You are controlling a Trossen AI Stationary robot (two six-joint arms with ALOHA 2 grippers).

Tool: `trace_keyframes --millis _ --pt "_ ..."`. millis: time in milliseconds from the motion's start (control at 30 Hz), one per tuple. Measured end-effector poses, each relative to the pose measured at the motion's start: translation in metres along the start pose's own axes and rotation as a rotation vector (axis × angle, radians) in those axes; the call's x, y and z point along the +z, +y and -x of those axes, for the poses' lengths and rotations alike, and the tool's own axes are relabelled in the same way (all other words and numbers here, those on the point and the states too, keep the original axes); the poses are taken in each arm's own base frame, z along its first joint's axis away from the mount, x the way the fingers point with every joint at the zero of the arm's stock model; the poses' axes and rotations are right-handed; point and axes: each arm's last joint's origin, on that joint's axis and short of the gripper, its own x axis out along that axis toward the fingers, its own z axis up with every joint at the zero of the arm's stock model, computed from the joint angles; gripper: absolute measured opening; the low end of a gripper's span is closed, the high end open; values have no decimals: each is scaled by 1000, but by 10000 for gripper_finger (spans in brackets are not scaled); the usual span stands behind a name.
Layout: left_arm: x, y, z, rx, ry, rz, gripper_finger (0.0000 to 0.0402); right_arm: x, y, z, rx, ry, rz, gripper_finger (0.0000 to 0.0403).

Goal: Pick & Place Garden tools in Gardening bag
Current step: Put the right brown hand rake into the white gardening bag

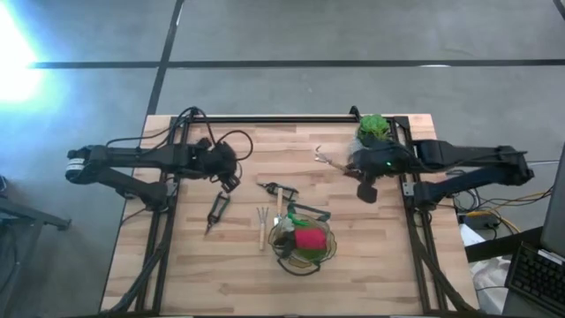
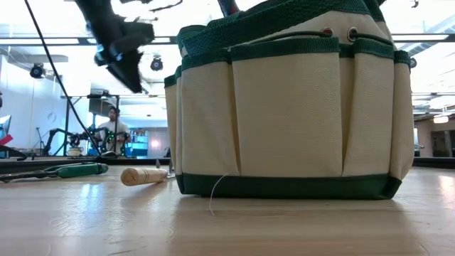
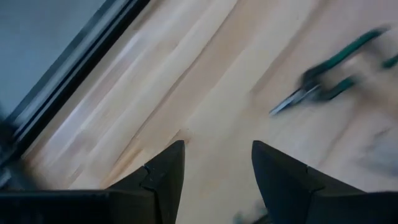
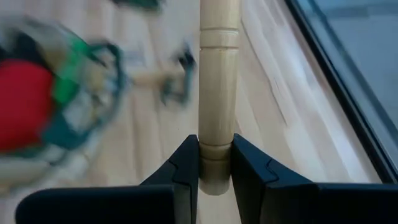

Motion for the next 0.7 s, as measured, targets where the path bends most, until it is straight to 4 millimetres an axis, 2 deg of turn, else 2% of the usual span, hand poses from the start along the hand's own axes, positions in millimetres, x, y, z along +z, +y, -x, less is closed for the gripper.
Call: trace_keyframes --millis 200,367,500,700 --pt "24 -21 9 -197 -261 -65 188 1 29 5 143 -235 36 51" --pt "41 -39 21 -354 -535 -127 188 2 54 5 195 -457 70 51" --pt "48 -49 29 -500 -730 -139 188 0 70 -2 203 -618 81 51" --pt "52 -56 39 -697 -961 -150 188 0 83 -18 224 -771 59 51"
